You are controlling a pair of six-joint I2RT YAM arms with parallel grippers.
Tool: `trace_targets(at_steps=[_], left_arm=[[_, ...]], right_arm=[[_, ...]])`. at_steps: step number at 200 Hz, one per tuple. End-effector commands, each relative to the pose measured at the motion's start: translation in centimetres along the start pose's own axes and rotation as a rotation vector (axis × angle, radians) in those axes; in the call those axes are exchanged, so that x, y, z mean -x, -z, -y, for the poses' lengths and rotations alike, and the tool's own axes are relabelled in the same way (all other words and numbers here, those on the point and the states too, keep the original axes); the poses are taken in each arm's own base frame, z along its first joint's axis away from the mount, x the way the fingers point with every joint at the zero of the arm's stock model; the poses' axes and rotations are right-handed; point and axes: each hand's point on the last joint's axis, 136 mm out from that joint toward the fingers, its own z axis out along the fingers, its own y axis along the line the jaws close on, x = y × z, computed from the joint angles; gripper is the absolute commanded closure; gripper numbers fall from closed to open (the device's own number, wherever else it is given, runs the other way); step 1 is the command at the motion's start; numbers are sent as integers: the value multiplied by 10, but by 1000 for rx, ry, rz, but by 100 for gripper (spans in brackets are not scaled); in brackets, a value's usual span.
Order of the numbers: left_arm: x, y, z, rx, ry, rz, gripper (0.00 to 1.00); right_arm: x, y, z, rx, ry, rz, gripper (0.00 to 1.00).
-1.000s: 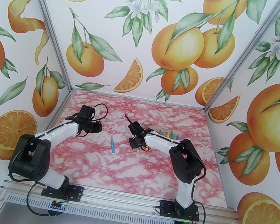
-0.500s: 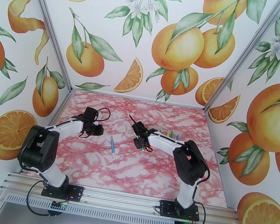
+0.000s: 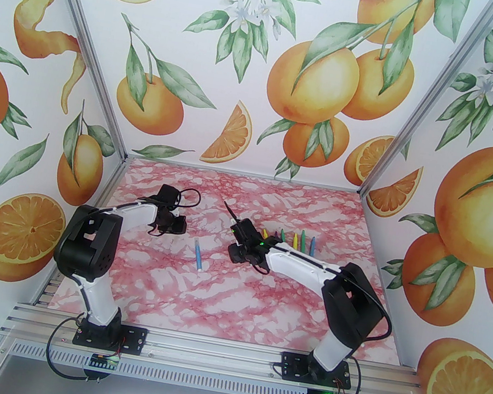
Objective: Open the pen caps
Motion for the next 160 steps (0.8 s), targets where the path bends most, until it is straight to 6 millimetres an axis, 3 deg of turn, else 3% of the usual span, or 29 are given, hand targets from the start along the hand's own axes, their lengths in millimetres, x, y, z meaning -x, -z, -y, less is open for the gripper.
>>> trace_targets(at_steps=[1, 33, 97, 160], left_arm=[[10, 1, 1, 15, -21, 9, 86], [9, -3, -2, 37, -20, -2, 75], [10, -2, 0, 37, -29, 1, 64], [35, 40, 16, -12, -32, 157, 45]], right_arm=[[9, 7, -9, 51, -32, 54, 52], [7, 7, -12, 74, -39, 61, 52], [10, 8, -26, 110, -46, 84, 52], [15, 11, -58, 176, -45, 89, 51]])
